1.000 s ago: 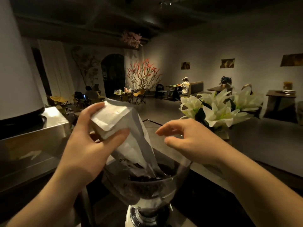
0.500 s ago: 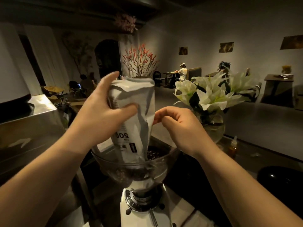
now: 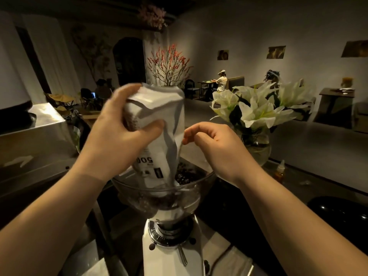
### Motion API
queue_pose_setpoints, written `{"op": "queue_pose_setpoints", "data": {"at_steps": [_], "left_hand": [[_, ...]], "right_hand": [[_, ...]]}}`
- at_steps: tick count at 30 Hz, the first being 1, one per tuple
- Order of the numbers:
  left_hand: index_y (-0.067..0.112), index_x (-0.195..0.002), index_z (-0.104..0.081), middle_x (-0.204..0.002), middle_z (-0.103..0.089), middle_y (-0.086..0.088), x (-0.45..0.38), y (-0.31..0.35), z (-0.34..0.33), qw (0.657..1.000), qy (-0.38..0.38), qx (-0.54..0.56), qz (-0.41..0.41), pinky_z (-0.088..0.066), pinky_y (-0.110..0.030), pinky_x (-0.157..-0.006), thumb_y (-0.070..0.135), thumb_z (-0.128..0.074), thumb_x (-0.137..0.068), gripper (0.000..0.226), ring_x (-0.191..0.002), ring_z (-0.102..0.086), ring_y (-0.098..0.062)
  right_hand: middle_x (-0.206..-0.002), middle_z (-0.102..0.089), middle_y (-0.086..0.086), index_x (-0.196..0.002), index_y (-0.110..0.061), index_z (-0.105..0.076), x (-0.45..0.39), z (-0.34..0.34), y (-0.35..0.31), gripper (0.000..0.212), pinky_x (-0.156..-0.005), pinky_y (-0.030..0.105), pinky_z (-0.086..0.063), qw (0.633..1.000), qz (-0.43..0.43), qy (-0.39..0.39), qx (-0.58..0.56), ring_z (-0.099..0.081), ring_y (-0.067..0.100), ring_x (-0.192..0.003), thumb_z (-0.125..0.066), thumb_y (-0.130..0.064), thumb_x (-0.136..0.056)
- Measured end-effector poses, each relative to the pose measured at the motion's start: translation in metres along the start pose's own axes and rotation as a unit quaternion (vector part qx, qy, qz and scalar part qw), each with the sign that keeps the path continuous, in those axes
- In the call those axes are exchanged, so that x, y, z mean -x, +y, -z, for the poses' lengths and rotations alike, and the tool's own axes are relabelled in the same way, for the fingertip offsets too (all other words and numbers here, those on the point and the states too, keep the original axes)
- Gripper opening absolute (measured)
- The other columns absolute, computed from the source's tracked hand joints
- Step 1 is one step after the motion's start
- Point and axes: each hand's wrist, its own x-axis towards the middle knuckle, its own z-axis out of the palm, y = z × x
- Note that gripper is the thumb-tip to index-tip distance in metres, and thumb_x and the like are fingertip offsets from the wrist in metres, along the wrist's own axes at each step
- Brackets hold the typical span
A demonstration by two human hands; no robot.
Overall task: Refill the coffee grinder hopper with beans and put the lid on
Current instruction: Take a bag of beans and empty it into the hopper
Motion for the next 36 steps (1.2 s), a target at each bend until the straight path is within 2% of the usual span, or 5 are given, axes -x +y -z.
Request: {"op": "queue_pose_setpoints", "data": {"at_steps": [4,17,19,22,36], "left_hand": [[0.050,-0.146,-0.049,-0.140,-0.057,0.013,0.0022,0.0018,-0.0014,1.000,-0.006,-0.018,-0.018,-0.064,-0.041,-0.093,0.056,-0.081,-0.075,0.079,-0.119,-0.065,-0.009],[0.040,-0.147,-0.049,-0.139,-0.059,0.012,0.0057,0.0016,-0.0014,0.999,0.013,-0.004,-0.049,-0.064,-0.028,-0.090,0.051,-0.080,-0.081,0.074,-0.117,-0.067,-0.004],[0.042,-0.147,-0.048,-0.139,-0.060,0.011,0.0056,0.0027,-0.0013,0.999,-0.006,-0.003,-0.038,-0.065,-0.035,-0.092,0.054,-0.080,-0.080,0.075,-0.117,-0.067,-0.006],[0.045,-0.145,-0.050,-0.135,-0.060,0.017,0.0071,0.0019,-0.0007,0.999,-0.014,-0.019,-0.043,-0.064,-0.045,-0.093,0.054,-0.080,-0.079,0.074,-0.118,-0.067,-0.009],[0.045,-0.143,-0.052,-0.110,-0.060,0.048,0.0063,0.0047,-0.0018,0.998,-0.053,-0.011,-0.030,-0.065,-0.020,-0.078,0.053,-0.082,-0.072,0.077,-0.101,-0.068,0.014]], "right_hand": [[-0.100,-0.083,-0.012,-0.096,-0.029,-0.082,-0.0004,-0.0003,-0.0002,0.034,-0.095,0.048,-0.060,1.000,0.010,-0.007,0.006,-0.075,0.009,-0.102,-0.049,-0.037,-0.093],[-0.095,-0.083,-0.003,-0.094,-0.026,-0.083,0.0003,0.0013,-0.0012,0.036,-0.091,0.053,-0.060,1.000,0.010,-0.013,0.016,-0.076,0.019,-0.097,-0.048,-0.037,-0.095],[-0.094,-0.083,-0.002,-0.094,-0.026,-0.084,0.0004,0.0015,-0.0002,0.036,-0.090,0.054,-0.060,1.000,0.016,-0.012,0.019,-0.076,0.022,-0.097,-0.049,-0.036,-0.096],[-0.095,-0.084,0.000,-0.094,-0.025,-0.084,-0.0010,0.0003,0.0006,0.037,-0.090,0.054,-0.060,1.000,0.019,-0.013,0.021,-0.076,0.024,-0.098,-0.049,-0.036,-0.097],[-0.098,-0.083,-0.005,-0.099,-0.028,-0.084,-0.0025,0.0005,0.0031,0.036,-0.091,0.054,-0.060,0.999,0.023,-0.019,0.021,-0.076,0.019,-0.101,-0.049,-0.039,-0.100]]}}
